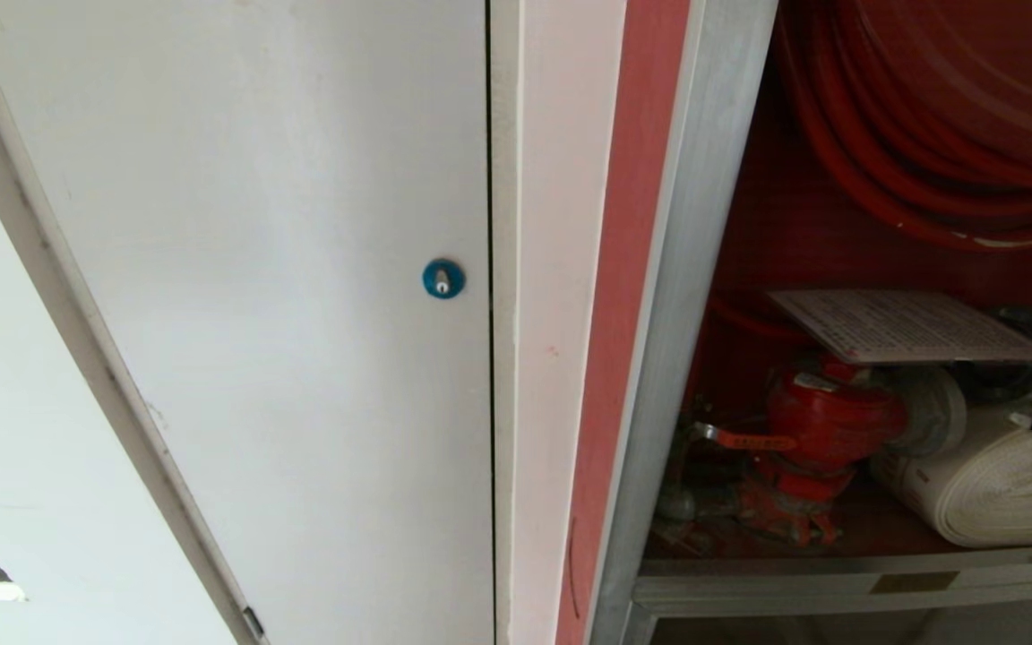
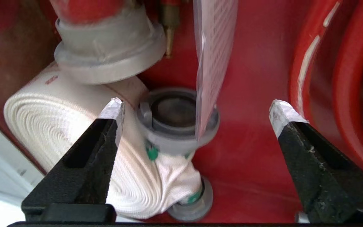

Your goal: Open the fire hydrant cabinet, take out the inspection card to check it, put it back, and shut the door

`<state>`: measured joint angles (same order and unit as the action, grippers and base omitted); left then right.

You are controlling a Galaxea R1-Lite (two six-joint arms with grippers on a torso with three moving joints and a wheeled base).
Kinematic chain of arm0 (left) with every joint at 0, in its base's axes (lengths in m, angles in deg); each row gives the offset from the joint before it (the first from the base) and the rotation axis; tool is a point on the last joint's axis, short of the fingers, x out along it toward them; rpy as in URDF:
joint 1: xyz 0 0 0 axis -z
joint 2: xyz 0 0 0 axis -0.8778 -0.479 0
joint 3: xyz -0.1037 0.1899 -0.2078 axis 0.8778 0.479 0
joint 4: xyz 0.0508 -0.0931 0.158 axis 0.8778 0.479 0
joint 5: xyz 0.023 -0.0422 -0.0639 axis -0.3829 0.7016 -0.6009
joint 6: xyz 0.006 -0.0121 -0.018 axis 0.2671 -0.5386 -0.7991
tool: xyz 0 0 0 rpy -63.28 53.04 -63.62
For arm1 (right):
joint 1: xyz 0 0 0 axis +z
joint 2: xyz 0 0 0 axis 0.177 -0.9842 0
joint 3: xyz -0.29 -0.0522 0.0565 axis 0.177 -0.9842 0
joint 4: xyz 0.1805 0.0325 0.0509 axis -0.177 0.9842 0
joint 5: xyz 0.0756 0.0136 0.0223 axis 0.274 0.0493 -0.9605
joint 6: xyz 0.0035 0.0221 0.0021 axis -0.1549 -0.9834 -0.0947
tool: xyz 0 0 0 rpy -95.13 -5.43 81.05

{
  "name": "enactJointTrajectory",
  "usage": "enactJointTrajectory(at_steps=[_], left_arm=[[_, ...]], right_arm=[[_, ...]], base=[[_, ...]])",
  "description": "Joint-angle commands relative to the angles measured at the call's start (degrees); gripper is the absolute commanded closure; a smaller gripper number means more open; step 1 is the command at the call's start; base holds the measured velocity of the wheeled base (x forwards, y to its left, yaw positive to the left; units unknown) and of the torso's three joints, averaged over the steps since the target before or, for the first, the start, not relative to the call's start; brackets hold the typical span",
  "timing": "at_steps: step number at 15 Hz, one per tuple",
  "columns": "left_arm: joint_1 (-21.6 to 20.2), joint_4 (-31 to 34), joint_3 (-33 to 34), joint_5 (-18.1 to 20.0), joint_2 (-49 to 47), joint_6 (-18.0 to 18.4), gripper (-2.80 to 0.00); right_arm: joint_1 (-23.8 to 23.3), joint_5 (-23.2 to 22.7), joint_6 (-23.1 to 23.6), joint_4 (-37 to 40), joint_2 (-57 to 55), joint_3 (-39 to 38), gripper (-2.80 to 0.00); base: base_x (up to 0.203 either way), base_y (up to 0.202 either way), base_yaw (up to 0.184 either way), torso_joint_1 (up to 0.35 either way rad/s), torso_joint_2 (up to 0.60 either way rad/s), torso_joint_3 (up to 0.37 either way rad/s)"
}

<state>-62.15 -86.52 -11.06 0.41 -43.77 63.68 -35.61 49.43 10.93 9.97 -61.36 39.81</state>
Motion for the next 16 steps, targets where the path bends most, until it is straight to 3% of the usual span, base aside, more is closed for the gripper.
enactJointTrajectory(at_steps=[1, 14, 15, 16], left_arm=[[-0.02, -0.02, 0.35, 0.0, -0.07, 0.0, 0.0], [-0.02, -0.02, 0.35, 0.0, -0.07, 0.0, 0.0], [-0.02, -0.02, 0.35, 0.0, 0.01, 0.0, 0.0], [-0.02, -0.02, 0.35, 0.0, 0.01, 0.0, 0.0]], right_arm=[[0.88, -0.09, 0.33, -0.11, -2.23, 0.74, -2.8], [5.57, 3.73, -1.34, -0.11, -8.12, 6.31, -2.8], [5.91, 3.92, -1.34, -0.11, -8.12, 6.31, 0.0], [5.99, 4.17, -1.34, -0.11, -8.12, 6.31, 0.0]], base=[[0.0, 0.0, 0.0, 0.0, 0.0, 0.0], [0.0, 0.0, 0.0, 0.0, 0.0, 0.0], [0.0, 0.0, 0.0, 0.0, 0.0, 0.0], [0.0, 0.0, 0.0, 0.0, 0.0, 0.0]])
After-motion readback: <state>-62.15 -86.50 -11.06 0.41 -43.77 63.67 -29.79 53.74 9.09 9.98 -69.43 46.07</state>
